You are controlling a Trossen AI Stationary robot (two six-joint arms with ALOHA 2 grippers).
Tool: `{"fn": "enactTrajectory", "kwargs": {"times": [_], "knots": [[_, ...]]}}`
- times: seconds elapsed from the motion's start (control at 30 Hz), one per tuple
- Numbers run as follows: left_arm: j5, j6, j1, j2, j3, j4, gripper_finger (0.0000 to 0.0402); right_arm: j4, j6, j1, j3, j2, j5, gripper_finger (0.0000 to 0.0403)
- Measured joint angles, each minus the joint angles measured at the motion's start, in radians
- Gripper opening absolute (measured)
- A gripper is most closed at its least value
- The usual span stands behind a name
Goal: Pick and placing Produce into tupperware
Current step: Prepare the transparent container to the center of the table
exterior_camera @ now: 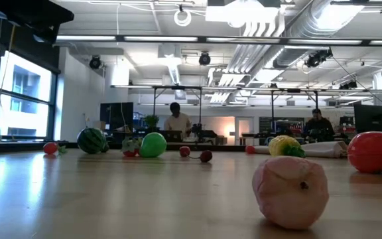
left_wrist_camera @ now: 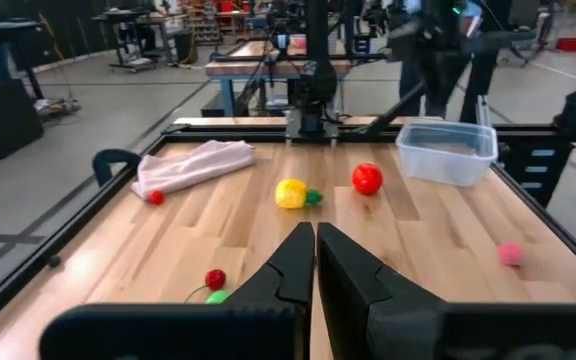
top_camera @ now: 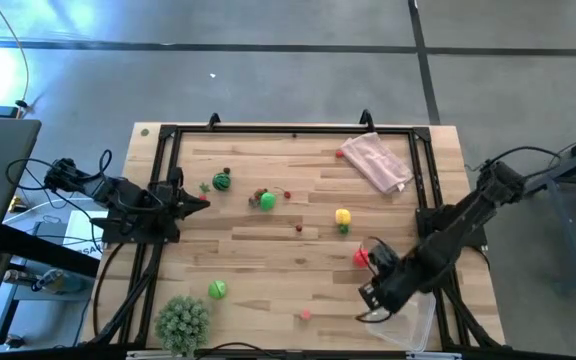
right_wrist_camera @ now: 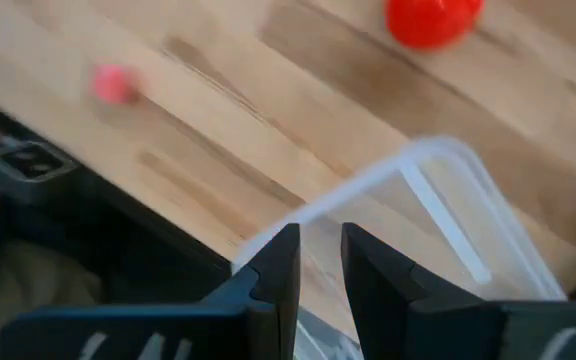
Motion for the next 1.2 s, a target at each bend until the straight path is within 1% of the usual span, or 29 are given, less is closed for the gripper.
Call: {"fn": "enactTrajectory", "kwargs": {"times": [0.07,0.2,0.3,0.43,0.5,0.6,0.73,0.87,1.0,1.2], "knots": [[-0.001,0.000,0.000,0.000,0.000,0.008,0.0008,0.001,0.025,0.023,0.000,0.035,-0.013,0.0067],[-0.001,0.000,0.000,0.000,0.000,0.031,0.0008,-0.038,0.022,0.043,0.000,0.106,-0.031,0.0067],[-0.001,-0.001,0.000,0.000,0.000,0.043,0.0008,-0.084,-0.009,0.038,0.000,0.160,-0.068,0.0067],[-0.001,-0.001,0.000,0.000,0.000,0.047,0.0008,-0.103,-0.059,0.019,0.000,0.213,-0.147,0.0067],[-0.001,-0.001,0.000,0.000,0.000,0.047,0.0008,-0.097,-0.092,0.011,-0.004,0.233,-0.157,0.0067],[-0.001,-0.001,0.000,0.000,0.000,0.052,0.0008,-0.055,-0.135,-0.004,-0.039,0.248,-0.180,0.0067],[-0.001,-0.008,0.000,0.000,0.000,0.052,0.0008,0.069,-0.167,-0.024,-0.127,0.250,-0.226,0.0067],[-0.001,-0.009,0.000,0.000,0.000,0.052,0.0008,0.169,-0.211,-0.052,-0.182,0.250,-0.233,0.0067],[-0.001,-0.009,0.000,0.000,0.000,0.052,0.0008,0.207,-0.285,-0.093,-0.185,0.250,-0.208,0.0067],[-0.001,-0.012,0.000,0.000,0.000,0.051,0.0008,0.250,-0.429,-0.188,-0.182,0.250,-0.198,0.0067]]}}
